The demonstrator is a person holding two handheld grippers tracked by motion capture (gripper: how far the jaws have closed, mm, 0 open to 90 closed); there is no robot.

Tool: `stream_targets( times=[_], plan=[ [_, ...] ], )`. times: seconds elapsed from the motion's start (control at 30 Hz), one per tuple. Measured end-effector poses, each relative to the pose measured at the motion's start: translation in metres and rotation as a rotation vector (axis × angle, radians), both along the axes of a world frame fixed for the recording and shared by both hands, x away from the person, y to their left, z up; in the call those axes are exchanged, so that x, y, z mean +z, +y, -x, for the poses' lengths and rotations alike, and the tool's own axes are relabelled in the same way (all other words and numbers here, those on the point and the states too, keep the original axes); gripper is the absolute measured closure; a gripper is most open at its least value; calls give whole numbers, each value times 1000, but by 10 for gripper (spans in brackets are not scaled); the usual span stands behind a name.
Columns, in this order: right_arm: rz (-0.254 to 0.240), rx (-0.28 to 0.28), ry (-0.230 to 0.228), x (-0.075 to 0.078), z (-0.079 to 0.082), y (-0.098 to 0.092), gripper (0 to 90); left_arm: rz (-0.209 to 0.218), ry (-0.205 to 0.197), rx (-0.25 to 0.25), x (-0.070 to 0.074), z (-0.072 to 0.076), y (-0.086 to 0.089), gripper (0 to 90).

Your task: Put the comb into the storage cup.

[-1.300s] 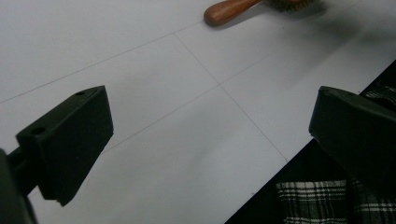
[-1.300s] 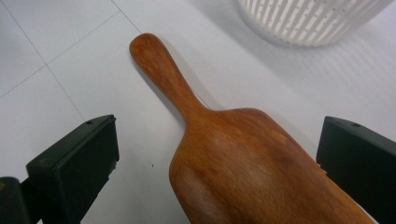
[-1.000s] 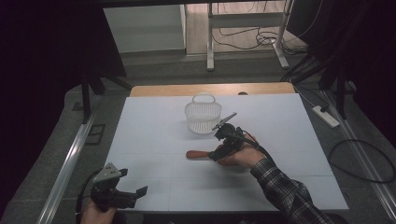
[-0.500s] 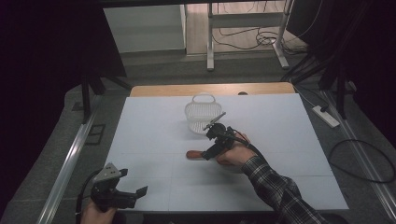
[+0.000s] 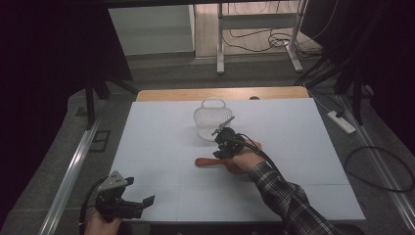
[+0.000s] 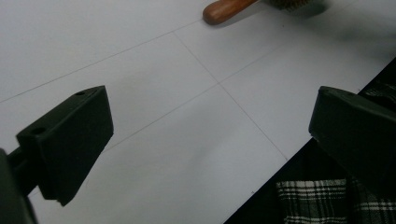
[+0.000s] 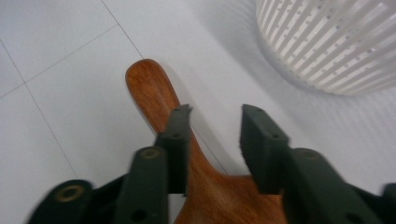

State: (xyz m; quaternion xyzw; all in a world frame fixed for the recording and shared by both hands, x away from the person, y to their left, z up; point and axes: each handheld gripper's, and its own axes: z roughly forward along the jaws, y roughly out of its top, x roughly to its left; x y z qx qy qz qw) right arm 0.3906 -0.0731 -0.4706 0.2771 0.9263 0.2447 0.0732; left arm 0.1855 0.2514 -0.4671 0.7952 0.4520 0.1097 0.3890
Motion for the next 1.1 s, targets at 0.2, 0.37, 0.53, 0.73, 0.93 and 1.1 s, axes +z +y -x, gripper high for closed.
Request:
stream_targets(
  times=[0.2,0.37,0.53,0.73,0.93,1.1],
  plan=[
    [-42,-20,77,-4,-8,0,859,0,1,-1,0,0,0,9],
    [-17,-40,73,-8,-11,3,891,-1,2,0,0,0,0,9],
    [-7,-50,70,-14,-11,7,891,-1,2,-1,0,0,0,9],
    [22,-60,63,-24,-10,12,892,-3,0,0,0,0,0,10],
    [47,-56,56,-29,-7,15,892,-8,0,-2,0,0,-1,10],
    [63,-38,46,-32,-3,17,892,-11,0,-2,0,0,-1,11]
  ],
)
